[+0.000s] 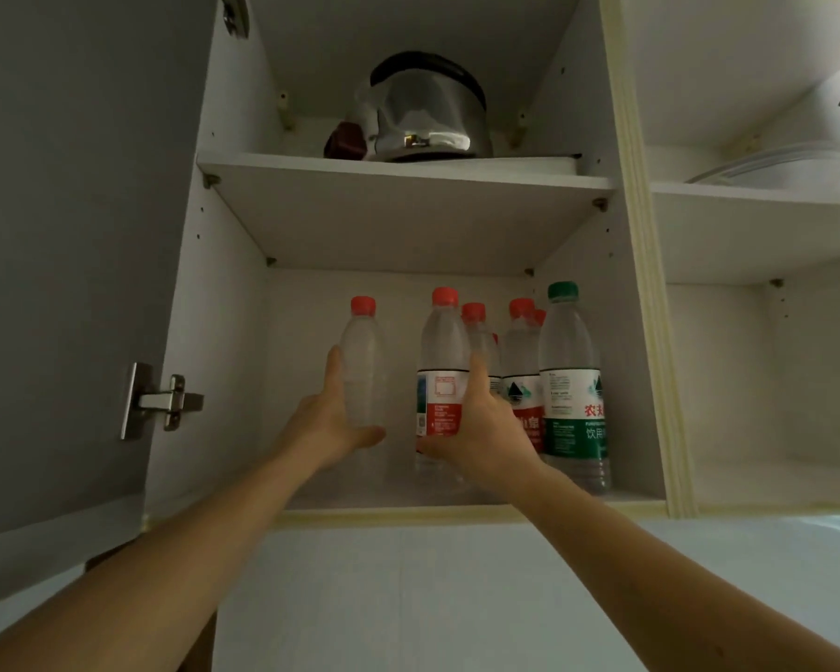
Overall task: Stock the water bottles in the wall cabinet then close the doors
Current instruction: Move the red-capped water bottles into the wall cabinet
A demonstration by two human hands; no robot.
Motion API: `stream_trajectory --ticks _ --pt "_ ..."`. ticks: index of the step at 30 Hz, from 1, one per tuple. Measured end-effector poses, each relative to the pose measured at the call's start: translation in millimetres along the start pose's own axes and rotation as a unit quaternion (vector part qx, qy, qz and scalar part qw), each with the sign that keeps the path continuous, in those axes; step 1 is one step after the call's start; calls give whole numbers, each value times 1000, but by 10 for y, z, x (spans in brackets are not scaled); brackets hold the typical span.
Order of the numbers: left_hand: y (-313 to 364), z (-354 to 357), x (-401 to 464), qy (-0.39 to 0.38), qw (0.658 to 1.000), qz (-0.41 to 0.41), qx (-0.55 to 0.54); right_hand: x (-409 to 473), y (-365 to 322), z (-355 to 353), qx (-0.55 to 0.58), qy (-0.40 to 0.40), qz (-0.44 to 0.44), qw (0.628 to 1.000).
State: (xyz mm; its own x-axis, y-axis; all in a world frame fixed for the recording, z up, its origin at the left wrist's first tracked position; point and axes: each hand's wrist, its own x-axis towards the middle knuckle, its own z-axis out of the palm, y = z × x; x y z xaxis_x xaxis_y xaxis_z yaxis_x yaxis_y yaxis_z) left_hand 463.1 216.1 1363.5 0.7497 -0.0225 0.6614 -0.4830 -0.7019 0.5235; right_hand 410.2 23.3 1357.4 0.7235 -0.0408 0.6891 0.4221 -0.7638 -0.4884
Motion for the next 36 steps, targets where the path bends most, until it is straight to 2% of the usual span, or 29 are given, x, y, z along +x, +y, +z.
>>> stream_trajectory --ticks 6,11,16,20,26,32,36 --pt "-286 -244 -2 24 999 -34 -25 135 -151 127 12 -51 -30 998" --pt "-440 -309 -25 74 995 -56 41 325 -235 282 35 -109 -35 993" --pt "-483 -368 49 56 992 -67 91 495 -308 466 67 -147 -39 986" --pt "-456 -372 94 39 989 -90 108 614 -375 590 134 -185 -16 973" --pt "-505 -395 216 14 986 -113 119 837 -381 745 116 -217 6 969" --pt "-695 -368 509 11 987 -149 53 1157 -294 865 100 -263 2 960" --pt "-791 -377 656 5 986 -153 65 1343 -290 951 95 -297 7 950"
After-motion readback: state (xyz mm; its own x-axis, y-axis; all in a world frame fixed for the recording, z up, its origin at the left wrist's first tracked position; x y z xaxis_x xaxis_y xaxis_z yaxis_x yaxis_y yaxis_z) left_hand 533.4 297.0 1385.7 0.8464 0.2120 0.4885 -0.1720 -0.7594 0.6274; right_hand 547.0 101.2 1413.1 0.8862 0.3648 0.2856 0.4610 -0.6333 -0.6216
